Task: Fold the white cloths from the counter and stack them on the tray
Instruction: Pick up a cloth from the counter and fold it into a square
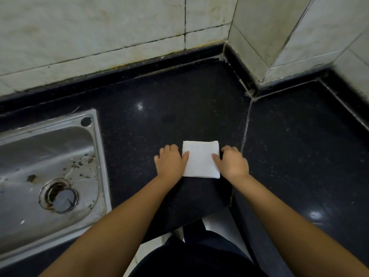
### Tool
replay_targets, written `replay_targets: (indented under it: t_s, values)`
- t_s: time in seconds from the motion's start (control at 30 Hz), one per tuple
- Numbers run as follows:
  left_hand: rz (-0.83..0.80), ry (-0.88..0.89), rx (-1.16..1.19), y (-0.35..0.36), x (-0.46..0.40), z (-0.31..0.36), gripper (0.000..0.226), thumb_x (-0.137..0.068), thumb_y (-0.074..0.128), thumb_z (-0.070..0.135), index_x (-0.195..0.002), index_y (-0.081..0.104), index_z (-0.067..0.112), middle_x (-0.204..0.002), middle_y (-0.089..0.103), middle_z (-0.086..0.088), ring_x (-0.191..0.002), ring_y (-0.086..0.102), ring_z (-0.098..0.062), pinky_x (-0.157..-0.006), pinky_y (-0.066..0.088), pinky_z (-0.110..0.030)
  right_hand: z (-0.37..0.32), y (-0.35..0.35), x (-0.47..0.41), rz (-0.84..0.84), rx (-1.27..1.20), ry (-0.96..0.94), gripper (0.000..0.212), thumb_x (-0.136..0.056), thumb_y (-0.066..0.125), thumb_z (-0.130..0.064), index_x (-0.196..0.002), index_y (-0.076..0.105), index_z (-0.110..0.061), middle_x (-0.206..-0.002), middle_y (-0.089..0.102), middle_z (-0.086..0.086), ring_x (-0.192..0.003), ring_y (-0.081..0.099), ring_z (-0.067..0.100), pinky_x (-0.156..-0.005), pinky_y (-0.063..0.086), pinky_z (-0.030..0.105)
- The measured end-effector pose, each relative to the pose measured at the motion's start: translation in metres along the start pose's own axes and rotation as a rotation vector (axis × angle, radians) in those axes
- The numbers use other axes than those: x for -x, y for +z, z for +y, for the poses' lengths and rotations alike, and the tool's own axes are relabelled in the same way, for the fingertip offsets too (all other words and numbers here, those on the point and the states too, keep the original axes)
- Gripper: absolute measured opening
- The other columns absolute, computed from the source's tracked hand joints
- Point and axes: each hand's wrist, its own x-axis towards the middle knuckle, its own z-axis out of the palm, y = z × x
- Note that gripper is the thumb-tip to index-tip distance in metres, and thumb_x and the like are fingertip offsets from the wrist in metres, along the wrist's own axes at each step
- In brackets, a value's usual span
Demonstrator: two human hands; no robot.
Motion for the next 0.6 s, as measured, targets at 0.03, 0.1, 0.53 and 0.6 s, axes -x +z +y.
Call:
replay_targets:
  t_s: [0.03,0.1,0.53,0.6]
  values:
    - [-0.035,-0.013,-0.033,0.0,-0.003,0.007,0.047,-0.095,0.041,0.047,-0.126,0.048,0.011,-0.128,0.051,-0.008,-0.121,0.044,-0.025,-0.1,0.033,-0.041,-0.004,0.0,-0.002,-0.03,0.047,0.025,0.045,-0.095,0.045,-0.041,-0.124,0.049,-0.007,-0.126,0.053,0.013,-0.115,0.052,0.03,-0.093,0.04,0.041]
    - [-0.08,-0.024,-0.084,0.001,-0.007,0.017,0.046,-0.094,0.046,0.044,-0.126,0.047,0.011,-0.129,0.05,-0.009,-0.121,0.044,-0.026,-0.1,0.034,-0.041,-0.012,0.001,-0.005,-0.051,0.103,0.064,0.045,-0.095,0.046,-0.039,-0.126,0.047,-0.006,-0.129,0.052,0.013,-0.118,0.051,0.029,-0.097,0.038,0.04]
    - [-0.158,-0.047,0.694,-0.049,-0.016,0.037,0.011,-0.088,0.059,0.017,-0.082,0.05,0.014,-0.089,0.058,-0.006,-0.082,0.056,-0.02,-0.07,0.047,-0.034,-0.013,-0.034,-0.013,-0.096,-0.816,0.204,0.012,-0.085,0.058,-0.009,-0.09,0.063,0.0,-0.098,0.065,0.017,-0.084,0.061,0.024,-0.074,0.05,0.037]
    - [-0.181,-0.022,0.801,-0.063,-0.011,0.045,0.008,-0.089,0.057,0.013,-0.093,0.052,0.009,-0.094,0.059,-0.006,-0.082,0.057,-0.017,-0.067,0.048,-0.03,-0.011,-0.048,0.0,-0.016,-1.011,0.204,0.007,-0.088,0.058,-0.007,-0.091,0.064,-0.003,-0.094,0.065,0.014,-0.075,0.06,0.018,-0.065,0.049,0.03]
